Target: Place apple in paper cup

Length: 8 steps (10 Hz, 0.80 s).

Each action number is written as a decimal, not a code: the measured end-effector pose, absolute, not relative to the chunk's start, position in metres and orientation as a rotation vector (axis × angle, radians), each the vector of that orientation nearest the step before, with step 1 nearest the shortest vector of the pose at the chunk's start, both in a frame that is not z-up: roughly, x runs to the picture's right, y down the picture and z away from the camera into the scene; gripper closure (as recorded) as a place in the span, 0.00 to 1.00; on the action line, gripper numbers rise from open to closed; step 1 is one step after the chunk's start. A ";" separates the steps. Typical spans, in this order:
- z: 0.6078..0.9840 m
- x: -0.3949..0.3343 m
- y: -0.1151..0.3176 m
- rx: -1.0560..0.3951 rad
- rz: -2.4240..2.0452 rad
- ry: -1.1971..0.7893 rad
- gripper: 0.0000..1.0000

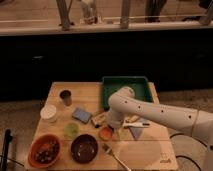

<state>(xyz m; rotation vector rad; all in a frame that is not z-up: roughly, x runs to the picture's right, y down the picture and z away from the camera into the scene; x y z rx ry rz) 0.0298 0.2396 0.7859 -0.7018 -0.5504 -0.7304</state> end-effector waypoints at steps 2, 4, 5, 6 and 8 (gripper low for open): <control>0.797 0.030 0.243 -0.717 -0.725 -0.563 0.20; 0.803 0.029 0.243 -0.721 -0.730 -0.568 0.34; 0.805 0.029 0.241 -0.721 -0.731 -0.566 0.44; 0.806 0.030 0.240 -0.724 -0.733 -0.564 0.54; 0.805 0.025 0.231 -0.724 -0.752 -0.557 0.75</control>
